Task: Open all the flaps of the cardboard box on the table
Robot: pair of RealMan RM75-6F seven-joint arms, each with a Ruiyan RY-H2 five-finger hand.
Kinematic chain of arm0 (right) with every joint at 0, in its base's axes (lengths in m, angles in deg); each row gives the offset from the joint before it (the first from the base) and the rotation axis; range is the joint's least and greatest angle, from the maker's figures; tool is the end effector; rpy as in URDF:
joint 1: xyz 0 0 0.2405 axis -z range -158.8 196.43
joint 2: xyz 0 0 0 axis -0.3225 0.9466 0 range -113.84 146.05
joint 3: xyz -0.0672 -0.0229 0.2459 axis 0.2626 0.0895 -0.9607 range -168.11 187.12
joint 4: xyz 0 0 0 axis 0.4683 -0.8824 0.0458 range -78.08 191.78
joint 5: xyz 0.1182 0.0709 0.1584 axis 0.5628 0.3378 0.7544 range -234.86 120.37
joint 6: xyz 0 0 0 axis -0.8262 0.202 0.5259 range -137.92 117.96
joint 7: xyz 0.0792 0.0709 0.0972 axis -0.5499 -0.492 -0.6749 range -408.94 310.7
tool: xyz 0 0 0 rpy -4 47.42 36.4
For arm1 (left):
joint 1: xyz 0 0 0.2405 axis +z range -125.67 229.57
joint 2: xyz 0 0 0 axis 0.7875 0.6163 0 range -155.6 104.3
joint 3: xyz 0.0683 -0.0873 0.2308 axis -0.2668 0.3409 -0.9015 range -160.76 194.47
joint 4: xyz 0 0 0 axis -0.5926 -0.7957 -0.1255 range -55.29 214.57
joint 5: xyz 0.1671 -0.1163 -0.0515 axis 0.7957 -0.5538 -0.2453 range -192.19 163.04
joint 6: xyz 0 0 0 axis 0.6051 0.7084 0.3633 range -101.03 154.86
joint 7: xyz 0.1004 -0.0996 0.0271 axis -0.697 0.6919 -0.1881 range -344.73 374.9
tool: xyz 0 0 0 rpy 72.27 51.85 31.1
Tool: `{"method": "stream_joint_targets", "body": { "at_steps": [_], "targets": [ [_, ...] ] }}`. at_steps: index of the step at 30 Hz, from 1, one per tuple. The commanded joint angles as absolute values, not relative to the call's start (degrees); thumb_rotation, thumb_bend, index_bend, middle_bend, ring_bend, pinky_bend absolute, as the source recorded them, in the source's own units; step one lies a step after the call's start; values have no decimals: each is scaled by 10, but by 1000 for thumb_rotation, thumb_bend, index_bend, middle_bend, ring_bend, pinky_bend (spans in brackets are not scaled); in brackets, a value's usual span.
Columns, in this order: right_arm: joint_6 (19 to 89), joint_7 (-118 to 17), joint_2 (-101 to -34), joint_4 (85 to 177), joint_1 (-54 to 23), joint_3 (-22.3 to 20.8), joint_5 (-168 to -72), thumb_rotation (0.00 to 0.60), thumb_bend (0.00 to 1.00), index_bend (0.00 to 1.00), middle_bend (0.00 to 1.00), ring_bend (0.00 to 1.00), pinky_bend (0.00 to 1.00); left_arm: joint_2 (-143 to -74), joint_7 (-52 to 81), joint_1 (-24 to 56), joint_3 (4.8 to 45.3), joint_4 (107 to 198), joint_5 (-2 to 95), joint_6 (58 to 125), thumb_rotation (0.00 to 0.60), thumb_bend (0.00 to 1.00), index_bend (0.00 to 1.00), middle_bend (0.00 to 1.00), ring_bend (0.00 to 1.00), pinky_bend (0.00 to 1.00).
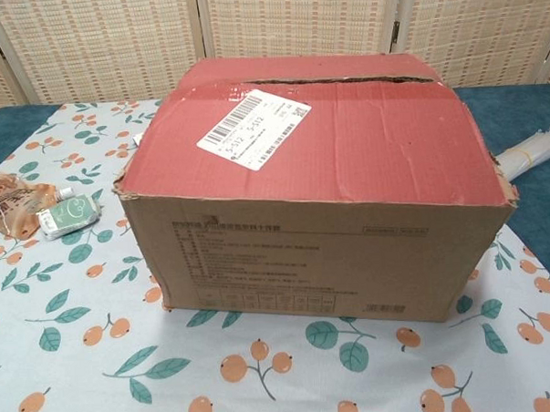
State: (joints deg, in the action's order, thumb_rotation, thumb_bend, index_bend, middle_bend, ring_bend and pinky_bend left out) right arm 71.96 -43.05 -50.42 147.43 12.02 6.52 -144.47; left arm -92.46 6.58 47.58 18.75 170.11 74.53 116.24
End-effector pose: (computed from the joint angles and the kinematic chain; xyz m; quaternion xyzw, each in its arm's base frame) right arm -0.3070 -0.1920 0.1403 0.6350 -0.3582 0.3600 0.5822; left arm -0.3048 0.1746 0.1514 -0.6198 -0.3210 -0.3732 0.6112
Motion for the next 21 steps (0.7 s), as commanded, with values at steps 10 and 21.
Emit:
{"method": "stream_joint_targets", "body": {
  "at_steps": [10, 21],
  "targets": [
    [715, -425, -508, 1473, 113, 74, -1465, 600, 301, 0, 0, 0, 0, -927, 61, 470, 185, 1702, 743, 1147, 600, 405, 0, 0, 0, 0],
    [696, -479, -434, 1561, 41, 23, -1510, 600, 301, 0, 0, 0, 0, -918, 98, 467, 196, 1694, 718, 1132, 600, 406, 0, 0, 0, 0]
  ]
}}
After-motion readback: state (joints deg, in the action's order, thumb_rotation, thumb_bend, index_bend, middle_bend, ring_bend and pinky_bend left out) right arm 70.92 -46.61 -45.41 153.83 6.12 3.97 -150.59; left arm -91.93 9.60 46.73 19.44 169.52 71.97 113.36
